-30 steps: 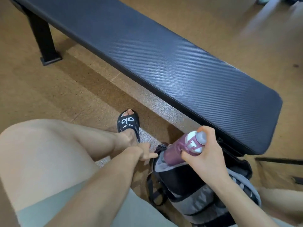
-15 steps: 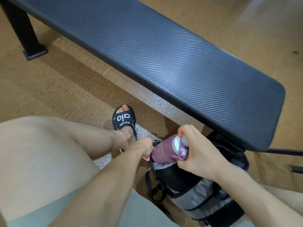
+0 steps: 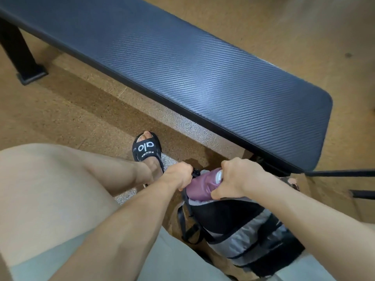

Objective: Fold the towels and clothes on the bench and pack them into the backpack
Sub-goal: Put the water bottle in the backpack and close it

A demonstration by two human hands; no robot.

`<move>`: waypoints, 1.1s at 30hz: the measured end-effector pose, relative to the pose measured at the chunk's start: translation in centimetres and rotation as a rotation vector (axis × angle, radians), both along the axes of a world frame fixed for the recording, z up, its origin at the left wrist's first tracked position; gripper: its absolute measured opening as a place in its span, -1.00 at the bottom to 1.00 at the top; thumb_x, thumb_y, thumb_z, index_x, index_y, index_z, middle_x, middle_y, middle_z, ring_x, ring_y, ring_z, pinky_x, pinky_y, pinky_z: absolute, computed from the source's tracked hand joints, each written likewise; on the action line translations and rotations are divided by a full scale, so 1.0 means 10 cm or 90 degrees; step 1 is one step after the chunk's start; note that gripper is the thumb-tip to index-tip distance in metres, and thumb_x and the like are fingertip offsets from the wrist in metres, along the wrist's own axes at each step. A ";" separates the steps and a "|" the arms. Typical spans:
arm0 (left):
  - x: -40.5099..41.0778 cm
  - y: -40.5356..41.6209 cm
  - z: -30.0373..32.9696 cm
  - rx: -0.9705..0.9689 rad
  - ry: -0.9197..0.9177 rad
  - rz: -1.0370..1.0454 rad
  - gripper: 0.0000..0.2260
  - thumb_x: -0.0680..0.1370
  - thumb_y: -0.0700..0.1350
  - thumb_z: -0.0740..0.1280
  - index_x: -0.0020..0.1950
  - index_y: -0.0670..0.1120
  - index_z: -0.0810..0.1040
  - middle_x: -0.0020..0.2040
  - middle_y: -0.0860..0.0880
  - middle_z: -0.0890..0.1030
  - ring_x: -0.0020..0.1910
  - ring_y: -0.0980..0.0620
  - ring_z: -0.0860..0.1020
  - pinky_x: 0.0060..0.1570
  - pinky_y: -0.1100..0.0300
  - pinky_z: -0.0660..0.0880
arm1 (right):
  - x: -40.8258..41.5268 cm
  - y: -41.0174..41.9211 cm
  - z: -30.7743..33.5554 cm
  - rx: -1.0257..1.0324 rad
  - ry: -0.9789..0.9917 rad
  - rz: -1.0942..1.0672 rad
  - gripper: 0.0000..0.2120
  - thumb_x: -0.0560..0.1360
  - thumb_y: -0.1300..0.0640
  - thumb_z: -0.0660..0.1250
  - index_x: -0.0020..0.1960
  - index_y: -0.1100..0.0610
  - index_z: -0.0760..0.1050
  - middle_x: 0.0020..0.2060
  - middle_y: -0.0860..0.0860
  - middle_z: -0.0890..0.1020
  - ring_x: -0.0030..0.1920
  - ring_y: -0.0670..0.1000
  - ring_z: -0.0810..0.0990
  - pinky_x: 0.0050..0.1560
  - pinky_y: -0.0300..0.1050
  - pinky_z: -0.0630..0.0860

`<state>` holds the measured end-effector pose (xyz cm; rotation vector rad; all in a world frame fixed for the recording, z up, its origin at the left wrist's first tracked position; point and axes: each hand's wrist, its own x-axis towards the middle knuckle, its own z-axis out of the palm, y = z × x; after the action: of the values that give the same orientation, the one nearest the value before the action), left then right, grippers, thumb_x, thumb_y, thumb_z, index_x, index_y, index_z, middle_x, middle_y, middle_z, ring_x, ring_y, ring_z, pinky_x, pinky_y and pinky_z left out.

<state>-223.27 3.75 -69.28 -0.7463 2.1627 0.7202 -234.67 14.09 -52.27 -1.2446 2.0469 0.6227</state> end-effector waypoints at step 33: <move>-0.08 -0.04 -0.13 0.111 0.050 0.176 -0.83 0.52 -0.10 0.29 -0.26 -0.06 0.56 -0.03 -0.08 0.68 0.03 -0.12 0.60 -0.07 0.13 0.47 | 0.39 0.16 -0.63 0.005 0.028 0.143 -0.54 0.59 -0.10 0.28 0.36 0.17 0.38 0.24 0.09 0.55 0.21 0.13 0.56 0.07 -0.03 0.44</move>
<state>-224.02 3.36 -70.56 -0.9472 2.0547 1.0825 -230.77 15.65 -58.55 -1.4818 1.9521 0.7658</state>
